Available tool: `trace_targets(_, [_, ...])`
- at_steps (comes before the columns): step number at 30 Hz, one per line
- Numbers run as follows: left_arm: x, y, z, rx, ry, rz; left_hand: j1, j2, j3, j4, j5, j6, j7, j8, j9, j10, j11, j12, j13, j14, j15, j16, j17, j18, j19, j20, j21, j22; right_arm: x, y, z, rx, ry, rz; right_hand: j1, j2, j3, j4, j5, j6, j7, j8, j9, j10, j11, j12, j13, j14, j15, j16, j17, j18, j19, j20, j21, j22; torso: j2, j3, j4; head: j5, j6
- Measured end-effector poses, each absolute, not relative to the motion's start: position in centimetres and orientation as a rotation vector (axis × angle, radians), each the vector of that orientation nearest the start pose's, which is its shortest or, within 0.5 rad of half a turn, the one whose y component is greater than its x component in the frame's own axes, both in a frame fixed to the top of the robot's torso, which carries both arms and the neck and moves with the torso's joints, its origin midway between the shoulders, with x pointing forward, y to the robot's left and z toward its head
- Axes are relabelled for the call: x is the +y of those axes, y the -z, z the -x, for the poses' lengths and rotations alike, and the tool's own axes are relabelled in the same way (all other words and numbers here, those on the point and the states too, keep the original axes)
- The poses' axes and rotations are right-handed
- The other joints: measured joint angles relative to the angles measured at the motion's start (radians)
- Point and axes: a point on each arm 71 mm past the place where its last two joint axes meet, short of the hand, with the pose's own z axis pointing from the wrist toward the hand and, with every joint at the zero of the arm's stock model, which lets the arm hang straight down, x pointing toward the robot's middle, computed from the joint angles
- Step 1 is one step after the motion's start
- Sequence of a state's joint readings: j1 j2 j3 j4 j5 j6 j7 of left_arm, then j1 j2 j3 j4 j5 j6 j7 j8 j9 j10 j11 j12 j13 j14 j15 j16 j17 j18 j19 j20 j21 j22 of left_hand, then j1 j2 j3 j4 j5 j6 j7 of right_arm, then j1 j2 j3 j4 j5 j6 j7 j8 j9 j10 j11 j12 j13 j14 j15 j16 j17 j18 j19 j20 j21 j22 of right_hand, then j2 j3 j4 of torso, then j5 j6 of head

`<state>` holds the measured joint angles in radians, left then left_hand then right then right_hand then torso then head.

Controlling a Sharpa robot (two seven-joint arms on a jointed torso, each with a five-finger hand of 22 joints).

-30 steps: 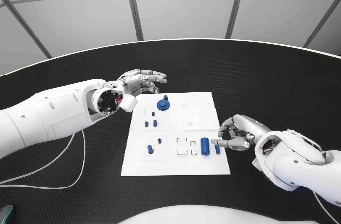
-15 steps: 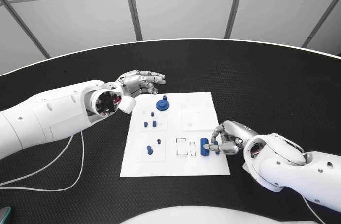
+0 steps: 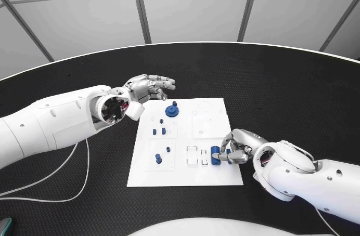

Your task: Assemble the parts on the task board

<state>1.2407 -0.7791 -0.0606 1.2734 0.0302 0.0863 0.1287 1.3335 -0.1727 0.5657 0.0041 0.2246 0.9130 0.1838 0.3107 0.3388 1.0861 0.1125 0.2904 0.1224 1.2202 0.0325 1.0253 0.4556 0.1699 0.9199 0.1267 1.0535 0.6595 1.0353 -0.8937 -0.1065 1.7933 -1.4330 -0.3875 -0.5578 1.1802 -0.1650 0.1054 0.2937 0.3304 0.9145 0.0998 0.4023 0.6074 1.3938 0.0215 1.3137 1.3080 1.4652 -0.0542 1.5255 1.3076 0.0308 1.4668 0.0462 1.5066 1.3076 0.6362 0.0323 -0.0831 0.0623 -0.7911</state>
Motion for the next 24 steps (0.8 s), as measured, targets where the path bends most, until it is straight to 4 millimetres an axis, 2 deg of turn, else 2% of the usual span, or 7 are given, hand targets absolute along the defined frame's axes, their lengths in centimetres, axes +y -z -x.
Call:
trace_targets(3, [23.2, 19.5, -52.6, 1.763, 1.598, 1.18, 0.0, 0.0, 0.0, 0.0, 0.0, 0.0, 0.0, 0.0, 0.0, 0.0, 0.0, 0.0, 0.0, 0.0, 0.0, 0.0, 0.0, 0.0, 0.0, 0.0, 0.0, 0.0, -17.2, 26.2, -39.2, 1.977, -0.483, -0.129, 0.0, 0.0, -0.003, -0.003, 0.0, 0.0, 0.0, 0.004, 0.003, 0.0, 0.0, 0.0, 0.0, 0.0, 0.0, 0.0, 0.0, 0.0, 0.0, 0.0, 0.0, 0.0, 0.001, -0.0005, -0.0001, 0.003, -0.002])
trace_targets(6, [23.2, 19.5, -52.6, 1.764, 1.6, 1.179, 0.0, 0.0, 0.0, 0.0, 0.0, 0.0, 0.0, 0.0, 0.0, -0.004, 0.004, 0.0, 0.0, 0.0, 0.0, 0.0, -0.001, 0.0, 0.0, 0.0, 0.0, 0.0, -17.1, 26.4, -39.2, 1.993, -0.472, -0.122, 0.028, 0.001, -0.004, -0.004, -0.004, 0.0, 0.0, 0.004, 0.006, 0.0, 0.0, 0.0, 0.0, 0.0, 0.0, 0.0, 0.0, 0.0, 0.0, 0.0, 0.003, 0.0, 0.002, -0.0009, -0.0002, 0.003, -0.004])
trace_targets(13, [23.2, 19.4, -52.5, 1.765, 1.599, 1.18, 0.0, 0.0, -0.004, 0.004, 0.0, 0.0, 0.0, 0.0, 0.0, -0.004, 0.004, 0.0, 0.0, 0.0, 0.0, 0.0, -0.001, 0.0, 0.0, 0.0, 0.0, -0.001, -16.8, 26.7, -39.4, 1.989, -0.454, -0.098, 0.094, 0.004, -0.004, -0.004, -0.056, 0.0, 0.0, 0.01, 0.009, 0.0, 0.0, 0.0, 0.0, 0.0, 0.0, 0.0, 0.0, 0.0, 0.0, 0.0, 0.006, 0.0, 0.002, -0.0009, -0.0011, 0.006, -0.008])
trace_targets(17, [23.2, 19.4, -52.5, 1.766, 1.598, 1.18, 0.0, 0.0, -0.004, 0.004, 0.0, -0.004, 0.004, 0.0, 0.0, -0.007, 0.0, 0.0, 0.0, 0.0, 0.0, 0.0, -0.001, 0.0, 0.0, 0.0, 0.0, -0.001, -16.4, 26.8, -39.4, 1.986, -0.456, -0.088, 0.095, 0.005, -0.004, -0.004, -0.056, 0.0, 0.0, 0.011, 0.012, 0.0, 0.0, 0.0, 0.0, 0.0, 0.0, 0.001, 0.0, 0.0, 0.0, 0.0, 0.009, 0.0, 0.002, -0.0007, -0.0005, 0.007, -0.009])
trace_targets(19, [23.2, 19.4, -52.4, 1.767, 1.598, 1.181, 0.0, 0.0, -0.004, 0.004, 0.0, -0.004, 0.004, 0.0, 0.0, -0.007, 0.0, 0.0, 0.0, 0.0, 0.0, 0.0, -0.001, 0.0, 0.0, 0.0, 0.0, -0.001, -16.3, 26.8, -39.4, 1.981, -0.461, -0.086, 0.114, 0.008, 0.0, -0.008, -0.056, 0.0, 0.0, 0.011, 0.011, 0.006, -0.006, 0.006, 0.0, 0.0, 0.0, 0.006, 0.0, -0.012, 0.0, 0.0, 0.018, 0.0, 0.001, -0.0007, 0.0, 0.007, -0.011])
trace_targets(24, [23.3, 19.4, -52.4, 1.766, 1.595, 1.182, 0.0, 0.0, -0.004, 0.004, 0.0, -0.004, 0.004, 0.0, 0.0, -0.007, 0.0, 0.0, 0.001, 0.0, 0.0, 0.0, -0.001, 0.0, 0.0, 0.0, 0.0, -0.001, -16.2, 26.8, -39.4, 1.968, -0.472, -0.089, 0.132, 0.015, 0.014, -0.007, -0.038, 0.006, -0.006, 0.009, 0.007, 0.009, -0.009, 0.013, 0.0, 0.0, 0.0, 0.006, 0.0, -0.012, 0.0, 0.0, 0.022, 0.0, 0.001, -0.0004, -0.0012, 0.011, -0.012])
